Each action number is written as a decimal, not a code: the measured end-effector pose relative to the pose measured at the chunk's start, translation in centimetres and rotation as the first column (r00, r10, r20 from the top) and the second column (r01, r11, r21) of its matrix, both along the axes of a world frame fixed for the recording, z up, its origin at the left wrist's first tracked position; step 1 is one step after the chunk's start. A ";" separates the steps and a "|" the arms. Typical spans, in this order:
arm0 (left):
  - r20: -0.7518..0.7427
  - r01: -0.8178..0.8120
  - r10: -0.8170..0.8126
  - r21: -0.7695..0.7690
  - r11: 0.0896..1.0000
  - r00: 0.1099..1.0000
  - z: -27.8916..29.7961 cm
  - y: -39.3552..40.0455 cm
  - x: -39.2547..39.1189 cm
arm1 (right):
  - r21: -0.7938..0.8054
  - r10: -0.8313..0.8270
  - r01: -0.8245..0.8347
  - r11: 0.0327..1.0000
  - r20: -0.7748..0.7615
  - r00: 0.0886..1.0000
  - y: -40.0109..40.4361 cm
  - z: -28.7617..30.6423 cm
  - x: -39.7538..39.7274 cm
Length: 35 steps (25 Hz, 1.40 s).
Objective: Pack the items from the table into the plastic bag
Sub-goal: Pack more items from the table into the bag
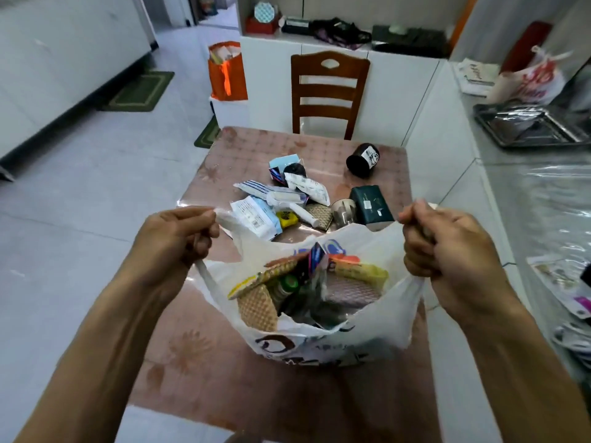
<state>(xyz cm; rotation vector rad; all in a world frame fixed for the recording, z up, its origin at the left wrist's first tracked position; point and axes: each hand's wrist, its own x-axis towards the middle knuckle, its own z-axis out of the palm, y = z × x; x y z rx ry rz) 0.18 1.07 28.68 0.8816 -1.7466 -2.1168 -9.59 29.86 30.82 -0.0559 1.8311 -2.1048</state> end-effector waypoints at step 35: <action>0.638 0.666 -0.422 -0.739 -0.102 0.644 -4.4 4.1 -16.5 | 0.666 0.372 -0.045 0.745 -0.358 0.856 -8.1 -7.5 -18.6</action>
